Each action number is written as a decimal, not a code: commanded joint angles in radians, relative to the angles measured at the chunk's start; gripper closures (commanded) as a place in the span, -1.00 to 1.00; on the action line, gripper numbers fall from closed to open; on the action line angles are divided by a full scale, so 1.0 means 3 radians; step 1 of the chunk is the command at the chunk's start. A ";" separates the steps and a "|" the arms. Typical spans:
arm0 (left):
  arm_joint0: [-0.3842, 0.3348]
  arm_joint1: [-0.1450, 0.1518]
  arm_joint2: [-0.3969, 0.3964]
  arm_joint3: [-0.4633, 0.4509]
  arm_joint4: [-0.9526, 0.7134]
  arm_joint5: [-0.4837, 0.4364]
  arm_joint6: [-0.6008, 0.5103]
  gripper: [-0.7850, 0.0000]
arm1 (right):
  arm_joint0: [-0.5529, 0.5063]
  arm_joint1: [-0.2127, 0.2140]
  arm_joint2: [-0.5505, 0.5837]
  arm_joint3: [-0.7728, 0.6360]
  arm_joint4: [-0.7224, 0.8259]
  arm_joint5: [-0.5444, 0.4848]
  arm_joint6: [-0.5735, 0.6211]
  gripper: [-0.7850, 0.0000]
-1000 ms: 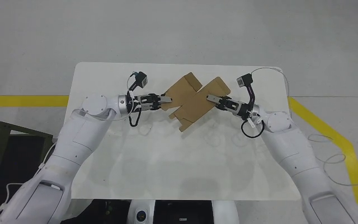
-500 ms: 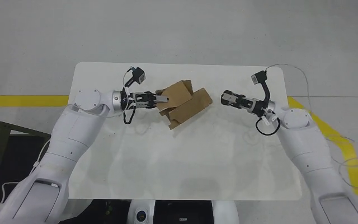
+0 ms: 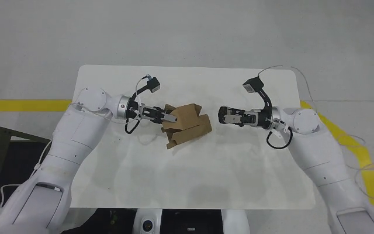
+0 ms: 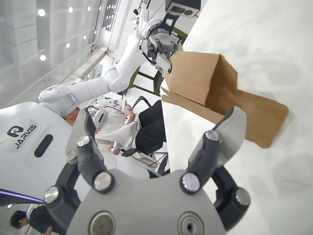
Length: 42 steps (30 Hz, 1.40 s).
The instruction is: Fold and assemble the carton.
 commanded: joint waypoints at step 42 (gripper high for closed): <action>0.0183 0.0018 0.0013 -0.0246 -0.0059 0.0081 -0.0068 1.00 | 0.0711 -0.0049 -0.1244 0.0574 0.0281 -0.0217 -0.0217 0.18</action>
